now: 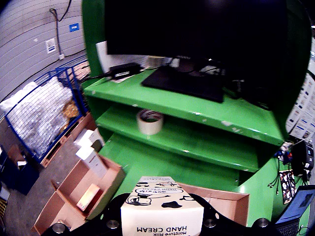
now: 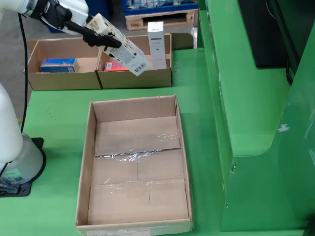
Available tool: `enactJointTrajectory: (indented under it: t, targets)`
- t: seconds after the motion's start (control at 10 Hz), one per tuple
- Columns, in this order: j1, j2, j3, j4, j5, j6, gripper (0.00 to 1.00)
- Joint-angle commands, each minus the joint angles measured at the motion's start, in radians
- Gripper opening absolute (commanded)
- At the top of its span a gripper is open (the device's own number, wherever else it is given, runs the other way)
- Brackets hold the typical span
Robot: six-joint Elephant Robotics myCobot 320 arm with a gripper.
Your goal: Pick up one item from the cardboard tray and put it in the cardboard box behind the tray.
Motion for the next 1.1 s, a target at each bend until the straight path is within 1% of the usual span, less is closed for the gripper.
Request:
enactJointTrajectory:
  t: [0.0, 0.1, 0.4, 0.5, 0.6, 0.7, 0.9, 1.0]
  targets:
    - [0.226, 0.077, 0.02, -0.103, -0.042, 0.072, 0.0]
    - [0.349, 0.103, 0.02, -0.137, -0.082, 0.121, 0.0]
    - [0.61, 0.134, 0.02, -0.16, -0.14, 0.201, 0.0]
    - [0.61, 0.134, 0.02, -0.16, -0.14, 0.201, 0.0]
    - [0.706, 0.125, 0.02, -0.155, -0.165, 0.231, 0.0]
    - [0.771, 0.121, 0.02, -0.128, -0.176, 0.237, 0.0]
    - [0.867, 0.09, 0.02, -0.091, -0.179, 0.236, 0.0]
    - [0.867, 0.09, 0.02, -0.091, -0.179, 0.236, 0.0]
